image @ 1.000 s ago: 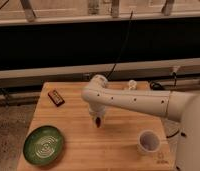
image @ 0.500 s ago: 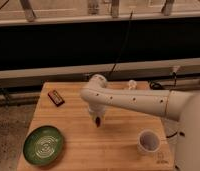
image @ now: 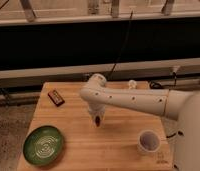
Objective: Place the pepper on the white sponge
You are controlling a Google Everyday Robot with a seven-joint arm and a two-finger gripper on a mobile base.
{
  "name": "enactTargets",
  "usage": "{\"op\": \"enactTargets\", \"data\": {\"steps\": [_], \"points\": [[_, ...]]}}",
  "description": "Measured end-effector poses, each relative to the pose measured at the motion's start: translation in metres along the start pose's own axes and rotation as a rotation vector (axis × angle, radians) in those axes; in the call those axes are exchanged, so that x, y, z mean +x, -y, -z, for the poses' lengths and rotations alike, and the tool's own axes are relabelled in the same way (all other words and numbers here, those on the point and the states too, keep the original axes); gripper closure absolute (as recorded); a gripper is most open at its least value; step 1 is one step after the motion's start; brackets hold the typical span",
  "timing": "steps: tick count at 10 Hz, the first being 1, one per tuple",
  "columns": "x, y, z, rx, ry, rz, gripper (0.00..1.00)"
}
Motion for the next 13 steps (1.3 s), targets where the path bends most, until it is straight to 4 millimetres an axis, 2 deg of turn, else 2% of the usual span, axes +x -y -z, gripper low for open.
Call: {"op": "enactTargets", "data": {"steps": [3,13], "points": [[0.001,-0.002,0.001,0.001,0.0,-0.001,1.0],[0.063,0.013,0.001,0.045,-0.023,0.016,1.0]]}}
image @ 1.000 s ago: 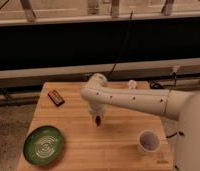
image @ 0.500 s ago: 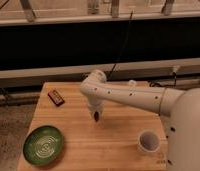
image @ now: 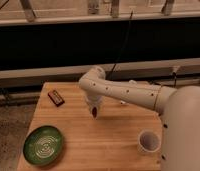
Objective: Place the pepper on the white sponge
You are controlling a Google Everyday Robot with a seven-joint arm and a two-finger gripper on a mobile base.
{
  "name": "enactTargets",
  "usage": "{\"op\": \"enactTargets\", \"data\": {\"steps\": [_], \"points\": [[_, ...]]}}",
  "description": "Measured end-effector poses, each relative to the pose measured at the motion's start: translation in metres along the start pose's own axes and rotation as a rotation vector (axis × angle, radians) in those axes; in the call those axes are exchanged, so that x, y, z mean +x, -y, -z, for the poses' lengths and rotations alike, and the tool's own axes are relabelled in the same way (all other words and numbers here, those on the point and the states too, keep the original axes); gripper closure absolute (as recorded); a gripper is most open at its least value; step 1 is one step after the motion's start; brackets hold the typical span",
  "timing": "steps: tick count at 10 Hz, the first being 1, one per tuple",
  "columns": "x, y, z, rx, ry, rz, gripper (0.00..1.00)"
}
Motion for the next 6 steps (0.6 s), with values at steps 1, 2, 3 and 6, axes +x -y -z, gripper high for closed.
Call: {"op": "enactTargets", "data": {"steps": [1,2,3,6], "points": [[0.014,-0.002,-0.002,0.002,-0.005,-0.008,1.0],[0.024,-0.002,-0.004,0.003,-0.009,-0.012,1.0],[0.03,-0.002,-0.006,0.004,-0.009,-0.015,1.0],[0.055,-0.005,-0.011,0.005,-0.02,-0.028,1.0]]}}
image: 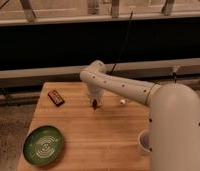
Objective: Place the pepper on the white sponge
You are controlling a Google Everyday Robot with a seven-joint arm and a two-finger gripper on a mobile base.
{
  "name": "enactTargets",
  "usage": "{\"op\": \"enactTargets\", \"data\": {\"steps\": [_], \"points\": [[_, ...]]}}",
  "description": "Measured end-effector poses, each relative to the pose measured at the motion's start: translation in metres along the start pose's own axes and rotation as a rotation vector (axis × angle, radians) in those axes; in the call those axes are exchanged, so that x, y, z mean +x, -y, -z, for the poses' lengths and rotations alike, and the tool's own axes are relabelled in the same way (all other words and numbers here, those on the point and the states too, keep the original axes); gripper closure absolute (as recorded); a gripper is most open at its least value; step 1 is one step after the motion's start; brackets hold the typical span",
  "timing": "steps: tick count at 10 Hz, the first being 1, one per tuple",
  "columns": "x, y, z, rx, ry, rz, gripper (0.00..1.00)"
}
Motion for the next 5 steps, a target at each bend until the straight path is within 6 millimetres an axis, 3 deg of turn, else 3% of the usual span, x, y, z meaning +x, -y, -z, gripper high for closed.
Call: {"op": "enactTargets", "data": {"steps": [5], "points": [[0.029,-0.008,-0.003,0.012,-0.014,-0.023,1.0]]}}
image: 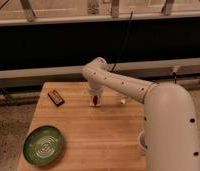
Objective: Place the pepper on the white sponge
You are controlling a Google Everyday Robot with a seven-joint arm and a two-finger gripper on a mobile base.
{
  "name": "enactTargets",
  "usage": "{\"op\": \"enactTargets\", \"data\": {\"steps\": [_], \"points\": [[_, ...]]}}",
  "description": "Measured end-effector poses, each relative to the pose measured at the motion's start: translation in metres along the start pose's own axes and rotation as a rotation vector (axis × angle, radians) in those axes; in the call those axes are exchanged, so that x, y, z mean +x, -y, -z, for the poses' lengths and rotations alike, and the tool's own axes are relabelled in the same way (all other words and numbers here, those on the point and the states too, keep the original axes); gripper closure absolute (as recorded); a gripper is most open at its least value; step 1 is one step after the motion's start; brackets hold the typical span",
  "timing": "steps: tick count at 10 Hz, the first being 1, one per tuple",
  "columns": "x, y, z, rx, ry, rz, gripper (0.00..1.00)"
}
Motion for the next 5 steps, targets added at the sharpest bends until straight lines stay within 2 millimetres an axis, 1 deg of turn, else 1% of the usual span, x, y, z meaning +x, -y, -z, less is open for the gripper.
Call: {"op": "enactTargets", "data": {"steps": [3,4,5], "points": [[0.0126,-0.0016,-0.0062,0.004,0.001,-0.01,1.0],[0.0146,-0.0031,-0.0084,0.005,0.002,-0.015,0.97],[0.0128,-0.004,-0.0072,0.004,0.002,-0.01,0.9]]}}
